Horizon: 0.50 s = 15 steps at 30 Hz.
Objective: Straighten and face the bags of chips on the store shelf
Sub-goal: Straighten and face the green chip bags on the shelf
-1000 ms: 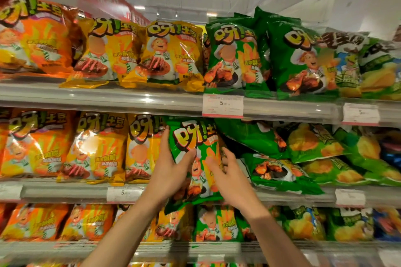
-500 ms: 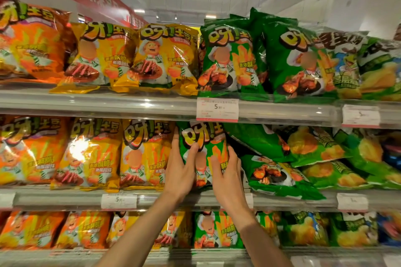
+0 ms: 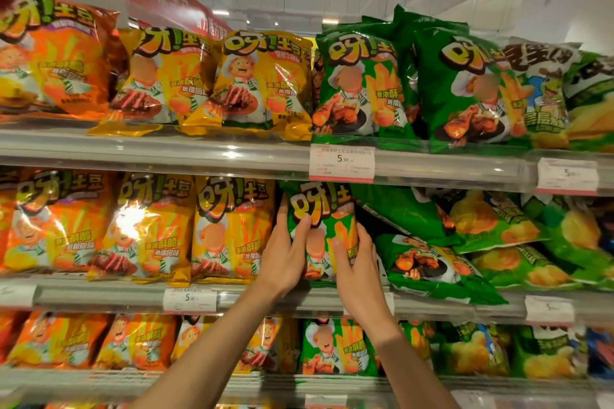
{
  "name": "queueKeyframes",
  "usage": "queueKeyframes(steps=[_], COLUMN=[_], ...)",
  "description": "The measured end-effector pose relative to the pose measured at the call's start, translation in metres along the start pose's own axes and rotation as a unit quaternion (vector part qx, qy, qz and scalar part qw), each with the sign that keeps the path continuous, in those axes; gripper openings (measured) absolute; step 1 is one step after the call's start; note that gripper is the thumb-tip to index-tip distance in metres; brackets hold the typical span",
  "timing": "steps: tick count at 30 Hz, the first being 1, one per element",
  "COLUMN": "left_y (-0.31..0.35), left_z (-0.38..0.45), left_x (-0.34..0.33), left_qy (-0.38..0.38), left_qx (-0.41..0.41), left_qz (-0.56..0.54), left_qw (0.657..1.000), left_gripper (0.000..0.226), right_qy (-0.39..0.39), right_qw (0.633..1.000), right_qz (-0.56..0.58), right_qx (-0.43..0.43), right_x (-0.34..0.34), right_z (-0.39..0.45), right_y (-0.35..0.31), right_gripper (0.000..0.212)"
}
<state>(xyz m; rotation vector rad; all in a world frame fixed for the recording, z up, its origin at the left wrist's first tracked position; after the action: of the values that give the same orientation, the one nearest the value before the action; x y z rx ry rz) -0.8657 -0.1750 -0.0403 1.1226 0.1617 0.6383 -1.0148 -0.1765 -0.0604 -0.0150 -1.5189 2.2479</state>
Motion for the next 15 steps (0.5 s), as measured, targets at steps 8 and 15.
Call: queueKeyframes(steps=[8,15], left_y=[0.006,0.011], left_z=[0.002,-0.015], left_x=[0.002,0.028], left_qy=[-0.022,-0.067], left_qx=[0.009,-0.012], left_qz=[0.006,0.033], left_qw=[1.000,0.997], left_gripper=[0.082,0.078], right_qy=[-0.013,-0.050], right_qw=[0.999,0.998], right_qz=[-0.029,-0.042], right_qx=[-0.007,-0.016], right_x=[0.005,0.015], right_z=[0.003,-0.009], right_y=[-0.002,-0.003], right_gripper=[0.070,0.079])
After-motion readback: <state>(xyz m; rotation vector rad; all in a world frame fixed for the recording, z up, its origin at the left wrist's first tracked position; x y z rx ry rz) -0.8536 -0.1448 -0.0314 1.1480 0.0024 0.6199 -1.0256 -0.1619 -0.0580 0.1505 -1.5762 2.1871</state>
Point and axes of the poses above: each hand's wrist, its own z-axis towards the middle knuckle, its own x-axis out of the back of the hand, y = z × x, the point moved 4 cm from there along z, towards the middle knuckle, and after that the axes turned 14 degrees about y, right-handed, at the moved point
